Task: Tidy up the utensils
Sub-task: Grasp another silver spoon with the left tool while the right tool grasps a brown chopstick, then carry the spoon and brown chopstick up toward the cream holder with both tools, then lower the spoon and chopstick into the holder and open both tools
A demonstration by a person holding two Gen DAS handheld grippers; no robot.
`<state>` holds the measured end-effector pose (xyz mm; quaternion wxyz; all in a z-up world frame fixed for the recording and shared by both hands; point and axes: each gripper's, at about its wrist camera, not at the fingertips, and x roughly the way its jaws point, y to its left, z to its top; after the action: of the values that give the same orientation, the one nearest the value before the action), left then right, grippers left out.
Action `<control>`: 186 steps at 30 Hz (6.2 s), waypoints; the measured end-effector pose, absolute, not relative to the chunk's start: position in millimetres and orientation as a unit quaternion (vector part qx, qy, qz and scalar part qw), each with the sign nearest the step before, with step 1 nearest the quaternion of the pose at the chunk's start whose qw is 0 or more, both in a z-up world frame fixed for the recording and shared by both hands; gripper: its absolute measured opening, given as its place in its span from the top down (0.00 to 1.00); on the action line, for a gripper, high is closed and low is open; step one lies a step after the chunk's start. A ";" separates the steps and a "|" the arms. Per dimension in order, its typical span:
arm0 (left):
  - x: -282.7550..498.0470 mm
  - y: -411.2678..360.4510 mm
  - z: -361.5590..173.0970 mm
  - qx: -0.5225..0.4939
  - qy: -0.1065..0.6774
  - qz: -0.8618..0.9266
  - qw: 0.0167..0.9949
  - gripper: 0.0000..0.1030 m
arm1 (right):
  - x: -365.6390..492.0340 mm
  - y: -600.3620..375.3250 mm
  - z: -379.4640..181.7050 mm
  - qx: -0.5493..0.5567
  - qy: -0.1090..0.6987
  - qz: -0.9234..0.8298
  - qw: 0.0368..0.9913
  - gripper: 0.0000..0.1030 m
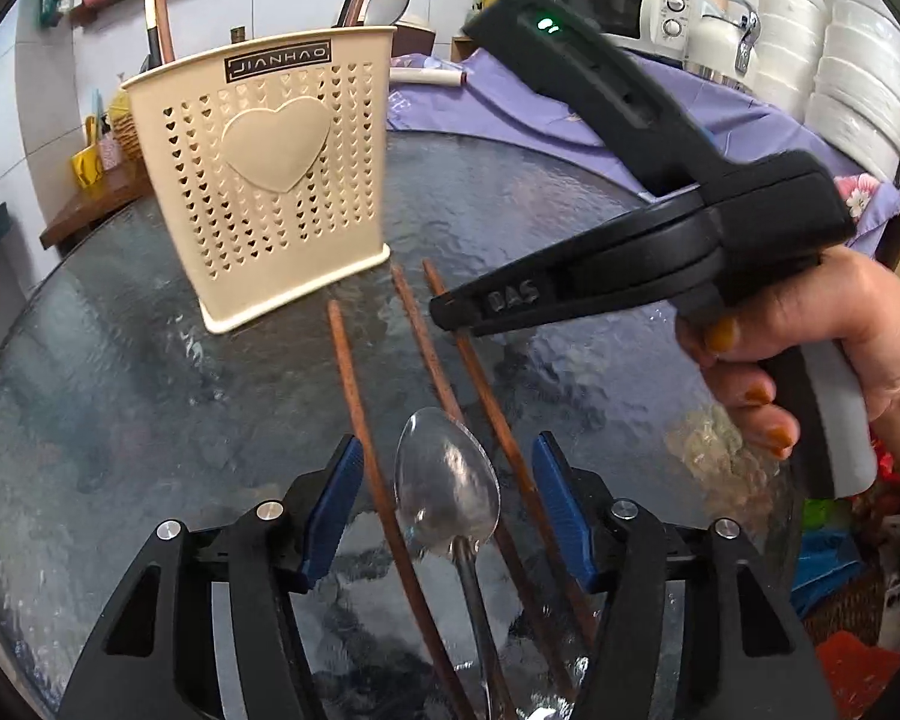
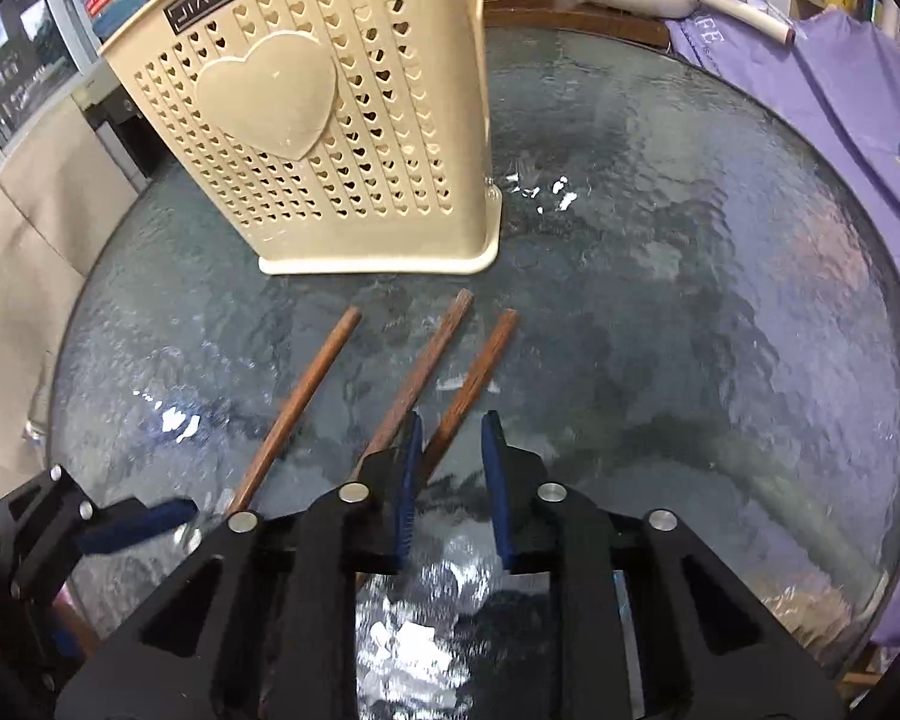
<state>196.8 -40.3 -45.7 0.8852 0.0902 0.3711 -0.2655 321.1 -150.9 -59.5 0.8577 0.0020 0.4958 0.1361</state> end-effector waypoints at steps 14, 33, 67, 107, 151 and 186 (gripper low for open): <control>215.2 -49.9 -53.6 0.109 0.404 -0.284 0.863 0.59 | 327.3 -159.3 -59.2 0.005 0.504 0.140 0.852 0.86; 212.8 -39.8 -50.9 0.080 0.401 -0.254 0.876 0.67 | 352.2 -158.4 -59.7 0.014 0.502 0.113 0.857 0.91; 197.8 -4.8 28.3 0.016 0.311 -0.216 0.925 0.86 | 228.9 -203.4 61.3 0.013 0.266 0.168 0.949 0.93; 211.1 -46.2 -37.3 0.106 0.395 -0.269 0.872 0.66 | 228.5 -199.6 53.2 0.019 0.282 0.180 0.942 0.93; 199.7 6.2 59.1 -0.010 0.271 -0.232 0.934 0.66 | 195.4 -205.6 120.0 0.019 0.215 0.230 0.949 0.93; 328.2 24.8 133.4 -0.075 0.188 -0.117 0.972 0.66 | 327.9 -161.3 196.0 0.002 0.183 0.189 0.965 0.93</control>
<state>328.2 24.8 133.4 0.9723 -0.0749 0.1883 -0.1167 327.9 -161.3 196.0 0.9647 0.0015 0.1832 0.1889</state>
